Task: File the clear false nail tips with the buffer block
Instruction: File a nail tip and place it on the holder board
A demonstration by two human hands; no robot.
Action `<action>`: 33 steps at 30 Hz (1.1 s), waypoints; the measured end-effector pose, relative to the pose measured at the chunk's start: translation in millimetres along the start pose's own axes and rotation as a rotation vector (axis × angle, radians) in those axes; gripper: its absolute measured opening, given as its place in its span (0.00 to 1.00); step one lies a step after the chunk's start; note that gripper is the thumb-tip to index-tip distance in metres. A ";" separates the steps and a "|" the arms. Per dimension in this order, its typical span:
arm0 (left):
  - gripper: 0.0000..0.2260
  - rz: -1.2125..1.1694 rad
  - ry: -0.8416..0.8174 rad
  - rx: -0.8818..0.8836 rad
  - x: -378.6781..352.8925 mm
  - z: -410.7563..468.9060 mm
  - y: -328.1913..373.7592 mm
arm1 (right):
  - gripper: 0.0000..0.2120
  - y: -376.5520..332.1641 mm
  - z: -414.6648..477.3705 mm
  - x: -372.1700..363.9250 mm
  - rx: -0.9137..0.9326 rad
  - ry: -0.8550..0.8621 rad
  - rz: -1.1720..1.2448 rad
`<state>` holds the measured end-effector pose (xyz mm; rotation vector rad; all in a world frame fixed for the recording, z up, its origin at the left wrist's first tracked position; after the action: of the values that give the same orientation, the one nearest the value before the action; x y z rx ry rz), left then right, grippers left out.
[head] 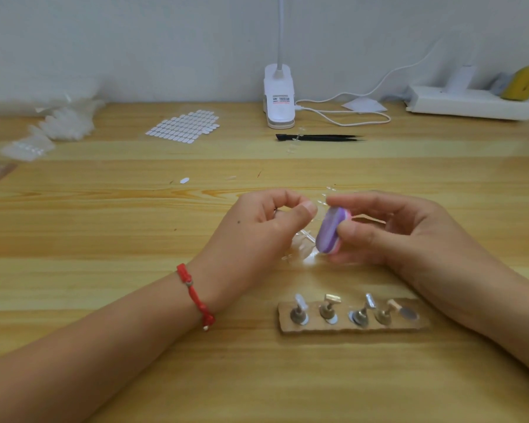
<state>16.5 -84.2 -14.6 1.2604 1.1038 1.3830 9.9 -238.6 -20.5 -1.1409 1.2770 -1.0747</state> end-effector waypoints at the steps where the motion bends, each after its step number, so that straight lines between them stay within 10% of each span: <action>1: 0.06 0.000 -0.004 -0.002 -0.6 0.1 -0.6 | 0.18 -0.4 0.2 -0.2 0.009 0.004 0.000; 33: 0.06 -0.041 0.002 -0.046 0.2 -0.9 0.0 | 0.17 0.8 7.3 7.7 -0.023 0.031 0.099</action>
<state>15.6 -84.0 -14.7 1.1969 1.0874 1.3721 17.4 -246.0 -22.6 -1.0698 1.3590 -1.0103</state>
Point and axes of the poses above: each hand's wrist, its own z-axis towards the middle knuckle, its own x-axis out of the back of the hand, y = z × x, the point moved 6 cm from there along z, towards the middle knuckle, and after that the axes turned 15 degrees about y, right-handed, at the moved point
